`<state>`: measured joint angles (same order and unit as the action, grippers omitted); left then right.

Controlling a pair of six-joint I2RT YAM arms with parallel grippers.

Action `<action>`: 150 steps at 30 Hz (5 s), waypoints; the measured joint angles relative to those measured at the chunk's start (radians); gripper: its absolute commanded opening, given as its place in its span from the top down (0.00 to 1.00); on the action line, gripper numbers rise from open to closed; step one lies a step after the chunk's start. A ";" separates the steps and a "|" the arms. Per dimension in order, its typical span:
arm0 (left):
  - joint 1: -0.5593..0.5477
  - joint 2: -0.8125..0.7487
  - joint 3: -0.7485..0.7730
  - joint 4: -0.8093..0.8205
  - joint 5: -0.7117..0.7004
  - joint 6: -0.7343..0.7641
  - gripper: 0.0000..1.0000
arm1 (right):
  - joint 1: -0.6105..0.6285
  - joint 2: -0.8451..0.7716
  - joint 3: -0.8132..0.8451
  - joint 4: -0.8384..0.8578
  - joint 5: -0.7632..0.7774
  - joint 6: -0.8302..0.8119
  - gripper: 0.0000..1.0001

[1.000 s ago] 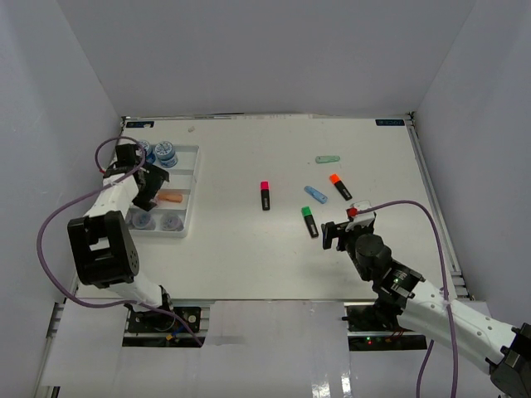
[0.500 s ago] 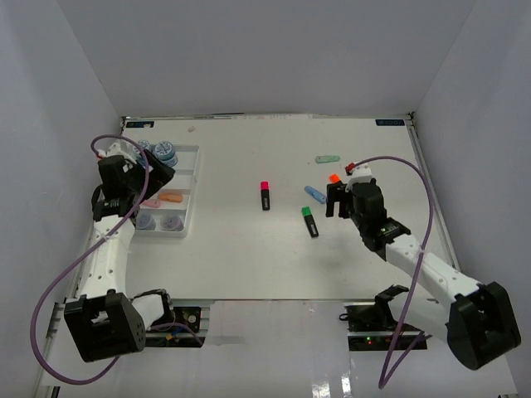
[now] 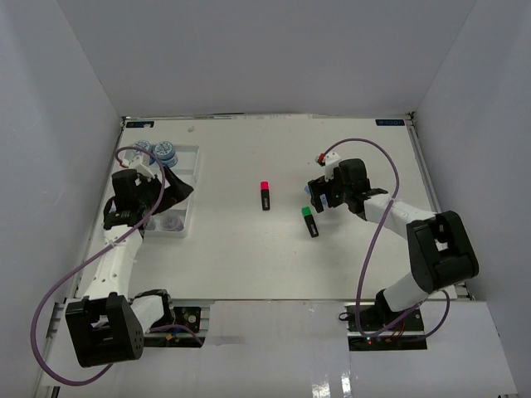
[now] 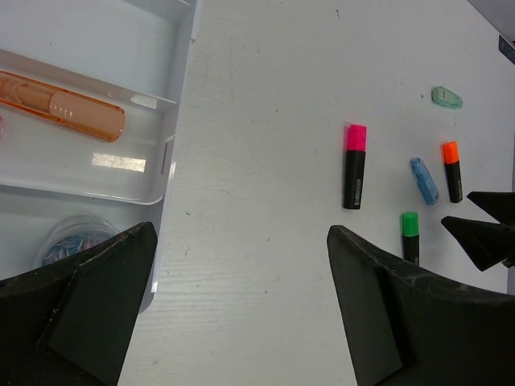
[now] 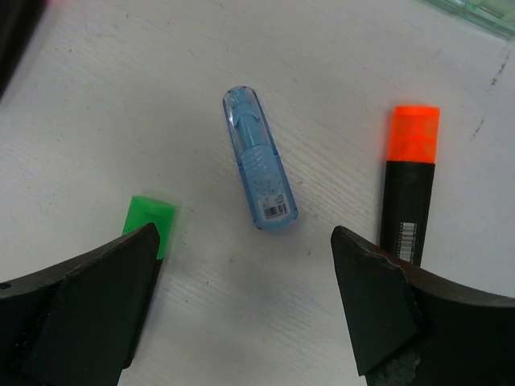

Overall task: Sort the stationery into containers
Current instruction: Pick up the stationery from the center of the board, then place the stationery in the storage box.

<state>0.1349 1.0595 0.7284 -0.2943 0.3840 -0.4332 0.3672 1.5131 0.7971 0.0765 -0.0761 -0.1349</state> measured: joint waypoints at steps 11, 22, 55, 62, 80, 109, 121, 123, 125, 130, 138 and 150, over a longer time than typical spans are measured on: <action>0.000 -0.001 0.000 0.010 0.003 0.000 0.02 | -0.032 0.182 0.168 -0.043 -0.094 -0.135 0.19; 0.000 -0.001 0.000 0.011 0.006 0.000 0.02 | -0.032 0.282 0.208 -0.113 -0.092 -0.169 0.29; -0.490 0.032 0.068 0.095 -0.076 -0.279 0.02 | 0.385 -0.105 0.094 -0.007 -0.039 -0.017 0.72; -0.633 0.116 0.113 0.121 -0.195 -0.356 0.12 | 0.472 -0.177 0.040 0.073 -0.028 0.057 0.70; -0.764 0.203 0.121 0.187 -0.251 -0.399 0.67 | 0.480 -0.213 -0.037 0.179 -0.039 0.153 0.66; -0.140 0.149 0.131 0.042 -0.291 -0.312 0.90 | 0.467 -0.412 -0.172 0.137 0.198 0.133 0.10; 0.198 0.296 0.128 0.054 -0.158 -0.293 0.81 | 0.429 -0.484 -0.249 0.109 0.256 0.123 0.10; 0.219 0.336 0.128 0.062 -0.144 -0.293 0.79 | 0.419 -0.489 -0.254 0.109 0.258 0.123 0.10; 0.235 0.374 0.128 0.070 -0.133 -0.293 0.77 | 0.412 -0.490 -0.257 0.106 0.259 0.123 0.10; 0.261 0.436 0.128 0.070 -0.121 -0.296 0.66 | 0.401 -0.491 -0.257 0.106 0.266 0.124 0.10; 0.270 0.440 0.129 0.068 -0.122 -0.294 0.36 | 0.339 -0.470 -0.256 0.104 0.286 0.145 0.10; 0.259 0.323 0.144 0.057 -0.087 -0.211 0.02 | 0.129 -0.204 -0.014 0.044 0.301 0.179 0.10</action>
<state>0.3943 1.3830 0.8726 -0.2375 0.2970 -0.6437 0.4957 1.3090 0.7826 0.1207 0.2253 0.0444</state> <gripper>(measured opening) 0.979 0.900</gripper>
